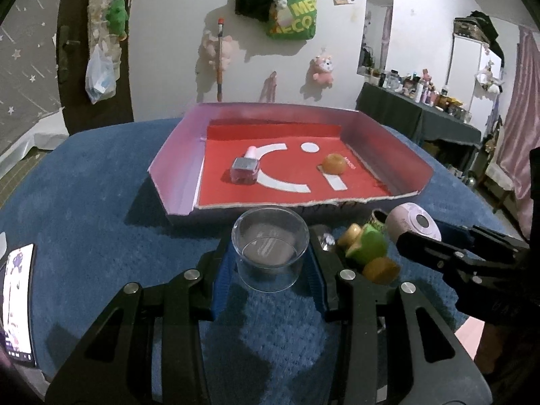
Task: Organize rigid objects
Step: 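Grasp the clear plastic cup with the left gripper while the right gripper grasps the white speaker, then carry the cup and the speaker over the box and lower them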
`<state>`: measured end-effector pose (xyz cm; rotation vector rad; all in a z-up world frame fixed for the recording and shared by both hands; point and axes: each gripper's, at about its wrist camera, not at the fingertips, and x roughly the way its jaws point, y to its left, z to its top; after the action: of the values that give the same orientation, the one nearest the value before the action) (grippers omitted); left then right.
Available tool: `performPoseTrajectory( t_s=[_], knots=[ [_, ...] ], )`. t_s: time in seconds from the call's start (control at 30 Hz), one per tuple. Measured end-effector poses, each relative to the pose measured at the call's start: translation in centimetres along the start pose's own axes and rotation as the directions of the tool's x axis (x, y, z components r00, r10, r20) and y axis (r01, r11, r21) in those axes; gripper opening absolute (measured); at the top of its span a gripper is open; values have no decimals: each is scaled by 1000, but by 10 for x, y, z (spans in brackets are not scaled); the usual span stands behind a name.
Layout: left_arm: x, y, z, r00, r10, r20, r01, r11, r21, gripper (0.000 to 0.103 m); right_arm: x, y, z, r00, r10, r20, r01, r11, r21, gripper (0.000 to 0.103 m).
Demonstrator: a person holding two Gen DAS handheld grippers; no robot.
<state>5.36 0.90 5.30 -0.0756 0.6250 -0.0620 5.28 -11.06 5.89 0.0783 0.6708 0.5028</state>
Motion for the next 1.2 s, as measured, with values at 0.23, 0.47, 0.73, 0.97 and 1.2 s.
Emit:
performPoseTrajectory(
  t_s=[0.23,0.47,0.73,0.97,1.2],
  knots=[
    [0,1,23,1000,-17,26,17,1000,22,37,-1,0,18,1000,17,9,-17,1000,-18,51],
    [5,4,45,999,-43,32,42,998,36,37,3,-8,42,1000,25,12,-25,999,-23,51],
    [20,9,67,997,-71,11,70,997,41,37,16,-18,65,1000,21,-17,-21,1000,-20,51],
    [43,14,80,995,-93,-38,95,995,44,37,34,-32,80,998,0,-61,-1,1000,-13,51],
    [78,13,81,982,-121,-142,128,991,38,37,60,-45,87,990,-6,-139,7,1000,6,51]
  ],
)
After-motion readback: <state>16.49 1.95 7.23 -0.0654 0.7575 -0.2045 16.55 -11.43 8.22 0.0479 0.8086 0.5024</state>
